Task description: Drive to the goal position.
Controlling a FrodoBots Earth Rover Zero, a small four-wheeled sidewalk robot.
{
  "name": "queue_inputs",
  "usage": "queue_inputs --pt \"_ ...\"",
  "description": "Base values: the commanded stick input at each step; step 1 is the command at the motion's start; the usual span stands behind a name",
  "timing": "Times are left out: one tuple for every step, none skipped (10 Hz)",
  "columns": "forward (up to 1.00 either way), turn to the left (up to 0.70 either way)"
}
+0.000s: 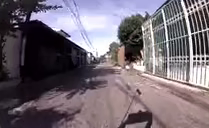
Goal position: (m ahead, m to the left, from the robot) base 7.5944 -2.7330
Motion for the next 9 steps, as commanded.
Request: queue_inputs --pt "1.00 0.00" --pt "1.00 0.00" --pt "1.00 0.00" --pt "1.00 0.00" --pt "1.00 0.00" --pt "1.00 0.00" --pt "1.00 0.00" --pt "1.00 0.00" --pt "1.00 0.00"
